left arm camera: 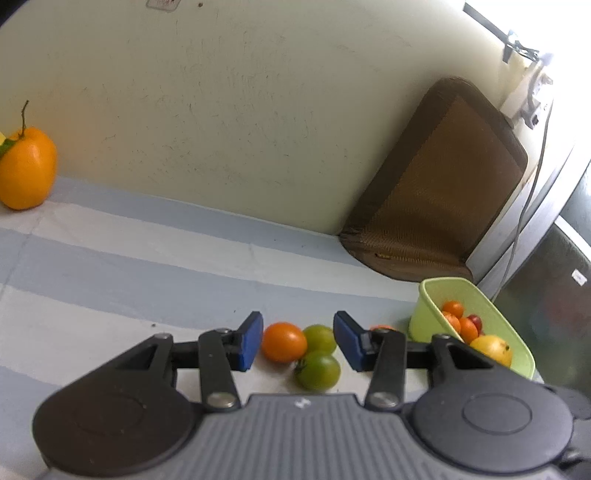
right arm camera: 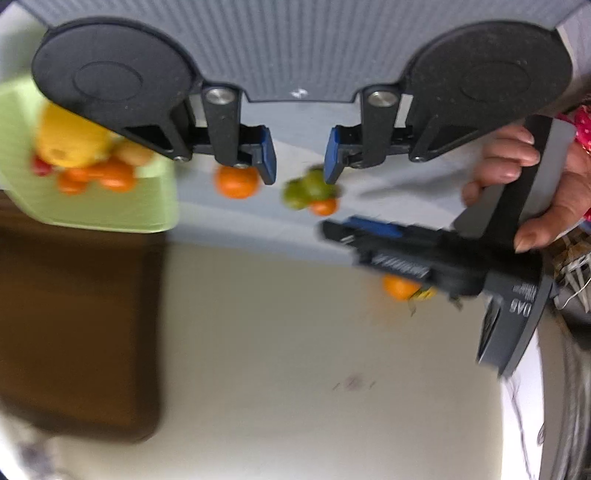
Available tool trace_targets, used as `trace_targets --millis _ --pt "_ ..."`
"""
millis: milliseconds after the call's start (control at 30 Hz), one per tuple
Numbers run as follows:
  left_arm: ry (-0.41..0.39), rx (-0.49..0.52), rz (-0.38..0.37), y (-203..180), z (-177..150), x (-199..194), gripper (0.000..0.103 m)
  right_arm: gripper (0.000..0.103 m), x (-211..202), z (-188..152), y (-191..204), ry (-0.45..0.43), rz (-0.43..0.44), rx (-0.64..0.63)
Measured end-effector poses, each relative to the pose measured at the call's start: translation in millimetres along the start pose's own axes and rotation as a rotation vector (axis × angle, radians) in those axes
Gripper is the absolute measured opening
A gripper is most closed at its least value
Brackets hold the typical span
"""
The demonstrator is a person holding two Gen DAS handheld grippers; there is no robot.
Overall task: Organize fruits
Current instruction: 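Grasp an orange cherry tomato with the left gripper while the right gripper grasps a green tomato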
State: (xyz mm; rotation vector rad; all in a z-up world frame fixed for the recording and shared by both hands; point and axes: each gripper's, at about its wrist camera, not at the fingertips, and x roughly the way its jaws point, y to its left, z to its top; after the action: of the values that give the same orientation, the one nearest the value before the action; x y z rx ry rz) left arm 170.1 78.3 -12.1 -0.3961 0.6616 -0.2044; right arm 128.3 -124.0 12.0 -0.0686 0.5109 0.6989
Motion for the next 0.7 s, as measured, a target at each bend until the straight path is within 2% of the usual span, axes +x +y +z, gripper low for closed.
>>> trace_targets --millis 33,233,267,300,333,400,467,500,600,700 --pt "-0.003 -0.005 -0.002 2 0 0 0.045 0.054 12 3 1 0.016 0.008 0.004" --pt "-0.01 -0.038 -0.01 9 -1 -1 0.045 0.053 60 9 1 0.113 0.005 0.056" --pt "-0.01 -0.042 -0.011 9 -1 -1 0.045 0.051 62 7 2 0.121 0.006 0.062" --pt "-0.01 -0.042 -0.013 10 -2 -1 0.045 0.035 65 6 2 0.133 0.004 0.061" --pt "-0.008 -0.039 -0.013 10 -2 0 0.045 0.03 64 3 3 0.131 -0.002 0.058" --pt "-0.005 -0.022 -0.004 6 -5 1 0.045 0.029 55 -1 4 0.121 0.005 0.063" --pt "-0.007 0.017 0.018 -2 -8 3 0.055 0.029 42 -5 7 0.104 0.008 0.049" --pt "-0.009 0.042 0.035 -6 -10 4 0.056 0.029 33 -8 8 0.093 0.001 0.035" --pt "-0.001 0.117 0.066 -17 -16 10 0.056 0.029 16 -17 14 0.071 -0.014 0.002" --pt "0.015 0.18 0.112 -26 -23 18 0.047 0.029 0 -28 15 0.066 -0.032 0.003"
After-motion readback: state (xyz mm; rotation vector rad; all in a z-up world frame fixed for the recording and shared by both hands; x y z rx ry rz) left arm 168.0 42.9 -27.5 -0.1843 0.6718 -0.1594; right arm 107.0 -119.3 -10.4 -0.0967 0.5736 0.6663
